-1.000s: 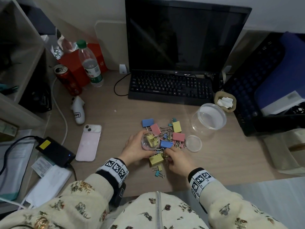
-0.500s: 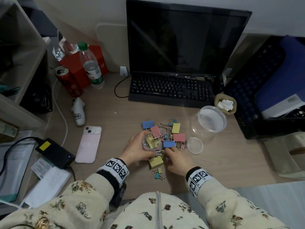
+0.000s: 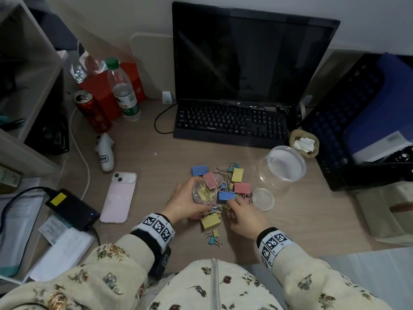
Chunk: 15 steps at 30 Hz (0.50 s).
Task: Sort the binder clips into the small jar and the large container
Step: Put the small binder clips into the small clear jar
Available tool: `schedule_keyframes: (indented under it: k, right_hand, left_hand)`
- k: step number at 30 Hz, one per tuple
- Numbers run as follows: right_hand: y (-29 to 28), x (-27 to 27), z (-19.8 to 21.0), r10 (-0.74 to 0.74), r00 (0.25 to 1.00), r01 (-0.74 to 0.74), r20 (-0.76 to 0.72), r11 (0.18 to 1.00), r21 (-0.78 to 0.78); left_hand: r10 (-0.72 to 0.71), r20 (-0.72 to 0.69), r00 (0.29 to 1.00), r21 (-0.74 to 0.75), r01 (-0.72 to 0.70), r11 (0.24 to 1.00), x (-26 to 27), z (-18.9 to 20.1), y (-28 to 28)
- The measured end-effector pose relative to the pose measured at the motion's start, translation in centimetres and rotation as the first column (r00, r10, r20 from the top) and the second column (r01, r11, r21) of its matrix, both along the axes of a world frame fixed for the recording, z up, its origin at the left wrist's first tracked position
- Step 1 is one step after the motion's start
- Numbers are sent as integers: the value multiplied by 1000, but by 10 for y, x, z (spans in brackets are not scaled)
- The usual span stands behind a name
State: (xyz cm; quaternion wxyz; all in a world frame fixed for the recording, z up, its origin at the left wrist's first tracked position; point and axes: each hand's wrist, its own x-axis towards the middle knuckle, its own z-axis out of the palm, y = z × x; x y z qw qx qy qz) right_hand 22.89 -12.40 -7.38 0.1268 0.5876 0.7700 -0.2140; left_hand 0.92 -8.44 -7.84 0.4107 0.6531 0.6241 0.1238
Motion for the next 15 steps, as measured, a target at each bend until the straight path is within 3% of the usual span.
schedule_keyframes:
  k: [8, 12, 15]
  right_hand:
    - [-1, -6, -1, 24, 999, -25, 23, 999, 21]
    - [0, -1, 2, -89, 990, 92, -109, 995, 24]
    - [6, 4, 14, -146, 967, 175, -209, 976, 128]
  left_hand:
    - [-23, -16, 1000, 1, 23, 1000, 2, -5, 0]
    - [-19, -10, 1000, -4, 18, 1000, 2, -5, 0]
    - [-24, -4, 1000, -15, 24, 1000, 2, -6, 1]
